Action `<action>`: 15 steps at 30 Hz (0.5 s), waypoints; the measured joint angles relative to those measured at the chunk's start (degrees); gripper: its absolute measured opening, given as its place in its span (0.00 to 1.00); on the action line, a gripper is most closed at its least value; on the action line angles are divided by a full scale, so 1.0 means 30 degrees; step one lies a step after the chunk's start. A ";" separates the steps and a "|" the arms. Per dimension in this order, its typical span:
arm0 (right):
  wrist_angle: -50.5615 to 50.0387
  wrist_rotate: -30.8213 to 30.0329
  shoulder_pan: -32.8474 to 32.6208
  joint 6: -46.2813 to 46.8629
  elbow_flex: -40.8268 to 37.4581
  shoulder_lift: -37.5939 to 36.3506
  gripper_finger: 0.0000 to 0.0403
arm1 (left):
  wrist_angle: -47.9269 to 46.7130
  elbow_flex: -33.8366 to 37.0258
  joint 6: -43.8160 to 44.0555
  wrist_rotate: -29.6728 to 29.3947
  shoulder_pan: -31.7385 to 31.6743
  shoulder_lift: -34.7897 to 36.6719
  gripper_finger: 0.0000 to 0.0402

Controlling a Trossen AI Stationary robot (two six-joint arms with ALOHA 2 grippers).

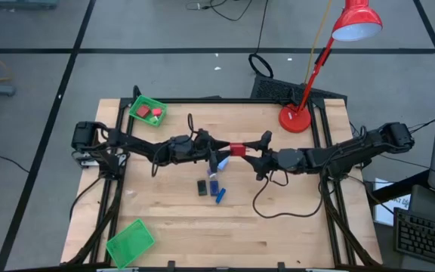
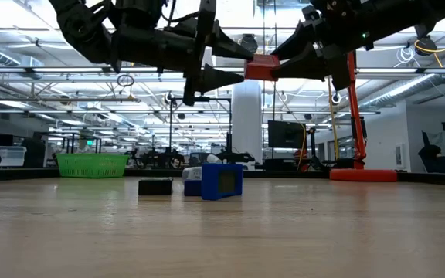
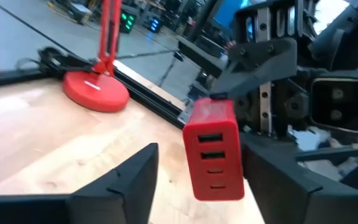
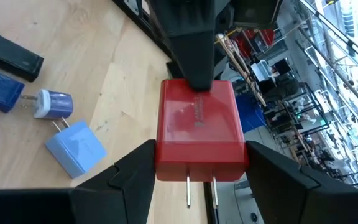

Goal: Pick & Place Office items
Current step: Put the red charger adapter into the top green basket

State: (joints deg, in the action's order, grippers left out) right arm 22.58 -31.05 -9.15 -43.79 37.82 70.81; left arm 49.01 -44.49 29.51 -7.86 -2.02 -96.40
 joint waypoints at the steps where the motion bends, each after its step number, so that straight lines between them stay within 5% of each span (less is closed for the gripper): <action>1: 0.0010 0.0000 0.0000 0.0000 0.0000 0.0000 0.53 | -0.0021 0.0000 0.0103 0.0276 0.0000 0.0000 0.61; 7: 0.0002 0.0100 0.0000 0.0248 0.0000 0.0000 0.53 | -0.0003 0.0000 0.0468 0.0604 0.0015 -0.0007 0.70; 15: 0.0652 0.1013 0.0007 0.0517 0.0007 -0.0007 0.53 | 0.0183 0.0007 0.1349 0.0860 -0.0036 -0.0007 0.65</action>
State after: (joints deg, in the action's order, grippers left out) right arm 24.54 -28.01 -9.13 -42.24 37.85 70.78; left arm 49.56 -44.47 33.56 -5.29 -2.13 -96.42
